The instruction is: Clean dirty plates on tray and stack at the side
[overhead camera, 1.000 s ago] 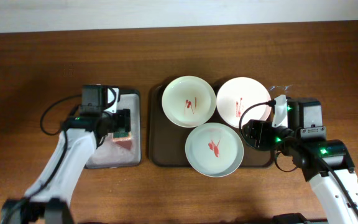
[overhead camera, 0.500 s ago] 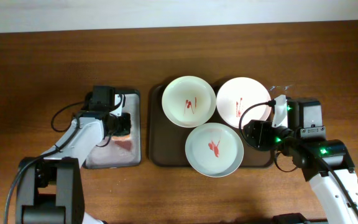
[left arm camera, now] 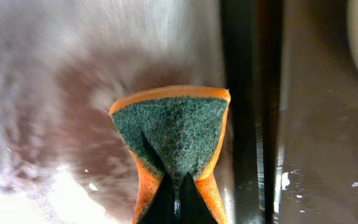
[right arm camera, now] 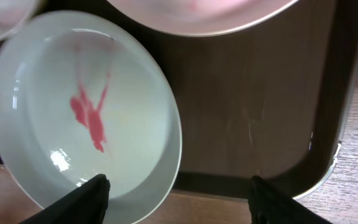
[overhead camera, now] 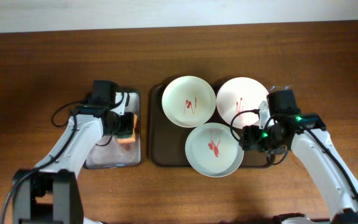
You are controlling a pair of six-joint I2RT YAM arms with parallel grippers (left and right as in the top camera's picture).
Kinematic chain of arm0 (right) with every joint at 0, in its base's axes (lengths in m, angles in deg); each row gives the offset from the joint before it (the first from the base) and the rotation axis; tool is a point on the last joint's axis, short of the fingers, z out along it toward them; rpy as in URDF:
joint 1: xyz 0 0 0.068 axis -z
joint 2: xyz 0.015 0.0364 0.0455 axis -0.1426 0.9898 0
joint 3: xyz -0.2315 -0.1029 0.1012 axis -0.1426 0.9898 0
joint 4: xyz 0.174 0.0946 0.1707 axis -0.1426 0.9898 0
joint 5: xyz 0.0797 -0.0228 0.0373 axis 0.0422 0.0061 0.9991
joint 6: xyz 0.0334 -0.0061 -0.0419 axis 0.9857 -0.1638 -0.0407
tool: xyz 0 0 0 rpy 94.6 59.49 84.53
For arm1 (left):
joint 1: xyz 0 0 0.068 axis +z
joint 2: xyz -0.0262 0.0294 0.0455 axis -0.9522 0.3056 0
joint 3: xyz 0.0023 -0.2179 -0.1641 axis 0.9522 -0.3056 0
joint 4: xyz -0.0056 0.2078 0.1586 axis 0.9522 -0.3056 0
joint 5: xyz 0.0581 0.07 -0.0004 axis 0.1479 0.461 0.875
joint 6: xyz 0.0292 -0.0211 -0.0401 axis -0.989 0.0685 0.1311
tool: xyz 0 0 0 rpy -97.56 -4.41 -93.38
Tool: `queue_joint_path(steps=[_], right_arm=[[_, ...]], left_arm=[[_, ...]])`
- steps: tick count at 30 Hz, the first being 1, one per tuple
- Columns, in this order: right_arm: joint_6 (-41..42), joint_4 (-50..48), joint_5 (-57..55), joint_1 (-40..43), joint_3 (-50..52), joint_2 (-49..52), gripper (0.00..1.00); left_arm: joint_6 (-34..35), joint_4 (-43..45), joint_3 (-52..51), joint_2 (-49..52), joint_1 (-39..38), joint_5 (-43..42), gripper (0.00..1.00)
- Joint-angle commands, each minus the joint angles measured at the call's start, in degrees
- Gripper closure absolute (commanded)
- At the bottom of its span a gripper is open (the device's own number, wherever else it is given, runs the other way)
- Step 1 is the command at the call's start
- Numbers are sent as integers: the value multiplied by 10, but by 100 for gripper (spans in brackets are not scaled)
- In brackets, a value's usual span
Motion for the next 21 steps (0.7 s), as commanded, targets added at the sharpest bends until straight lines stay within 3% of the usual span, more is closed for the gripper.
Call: queue_joint_path(steps=[1, 4, 6, 9, 12, 14, 21], right_arm=[[-23, -2, 35, 2, -10, 41, 40], [-23, -11, 39, 2, -10, 92, 57], [-23, -19, 46, 2, -10, 126, 59], [-23, -28, 49, 2, -10, 157, 75], [-23, -34, 50, 2, -10, 168, 80], [-23, -40, 57, 2, -10, 168, 96], [-22, -60, 79, 2, -10, 168, 96]], left_arm=[[10, 3, -16, 31, -1, -9, 100], [10, 6, -16, 35, -9, -9, 100], [10, 6, -16, 35, -17, -9, 100], [10, 5, -13, 33, -19, -9, 100], [10, 3, -3, 5, -19, -8, 100], [10, 3, 4, -25, -19, -9, 100], [10, 5, 2, -67, -20, 23, 100]])
